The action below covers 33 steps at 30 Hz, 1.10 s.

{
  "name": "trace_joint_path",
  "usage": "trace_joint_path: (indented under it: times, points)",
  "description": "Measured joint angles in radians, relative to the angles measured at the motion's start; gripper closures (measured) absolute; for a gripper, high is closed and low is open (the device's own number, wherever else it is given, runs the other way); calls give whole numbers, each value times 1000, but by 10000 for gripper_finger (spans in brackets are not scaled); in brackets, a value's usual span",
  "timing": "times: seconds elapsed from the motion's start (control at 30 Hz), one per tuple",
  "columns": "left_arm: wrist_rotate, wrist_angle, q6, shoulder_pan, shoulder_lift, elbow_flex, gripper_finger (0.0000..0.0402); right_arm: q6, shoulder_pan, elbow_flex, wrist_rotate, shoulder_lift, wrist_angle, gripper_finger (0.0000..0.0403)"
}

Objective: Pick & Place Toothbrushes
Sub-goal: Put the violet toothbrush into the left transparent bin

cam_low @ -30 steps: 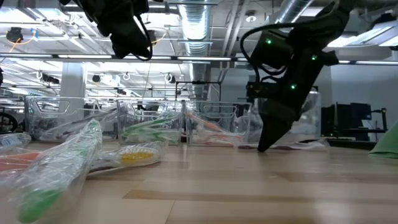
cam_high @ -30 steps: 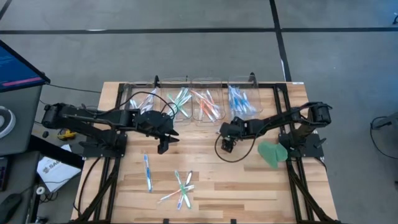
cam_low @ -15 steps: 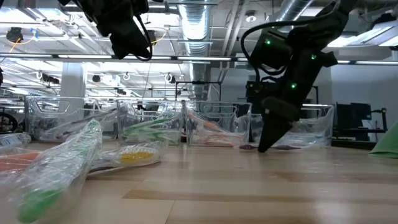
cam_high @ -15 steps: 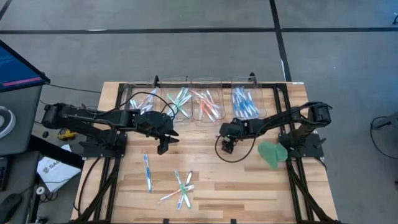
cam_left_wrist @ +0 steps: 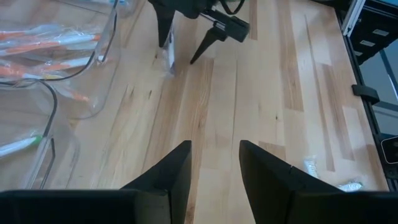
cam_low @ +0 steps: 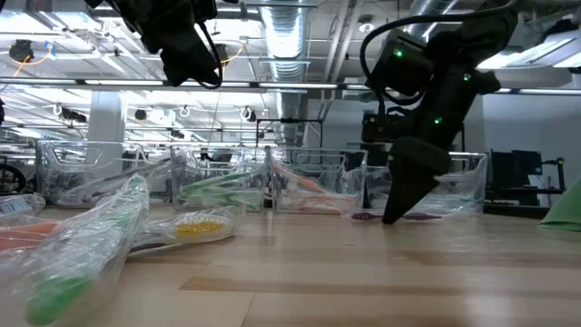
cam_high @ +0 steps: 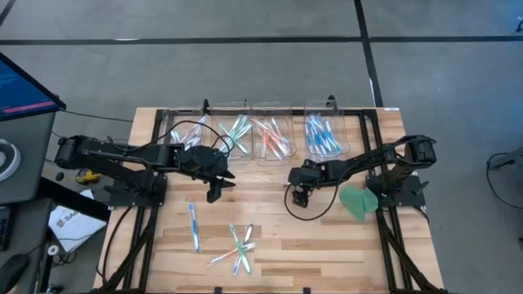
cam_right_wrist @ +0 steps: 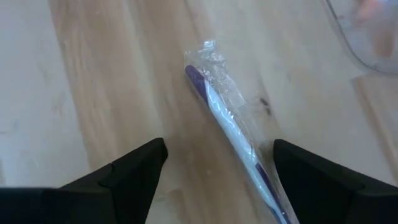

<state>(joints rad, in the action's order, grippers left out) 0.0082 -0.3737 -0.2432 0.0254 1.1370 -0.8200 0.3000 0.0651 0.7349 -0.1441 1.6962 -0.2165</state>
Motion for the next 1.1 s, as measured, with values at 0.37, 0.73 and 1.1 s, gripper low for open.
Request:
trace_joint_path:
  times: [0.37,0.73,1.1]
  points:
    - [0,0,-1,3,0,0,275,-72,29,0,30,0,8,250]
    - [-8,6,0,9,0,-1,275,-151,80,3,-22,2,31,377]
    - [-8,309,4,9,1,180,275,-178,219,156,-131,9,-104,389]
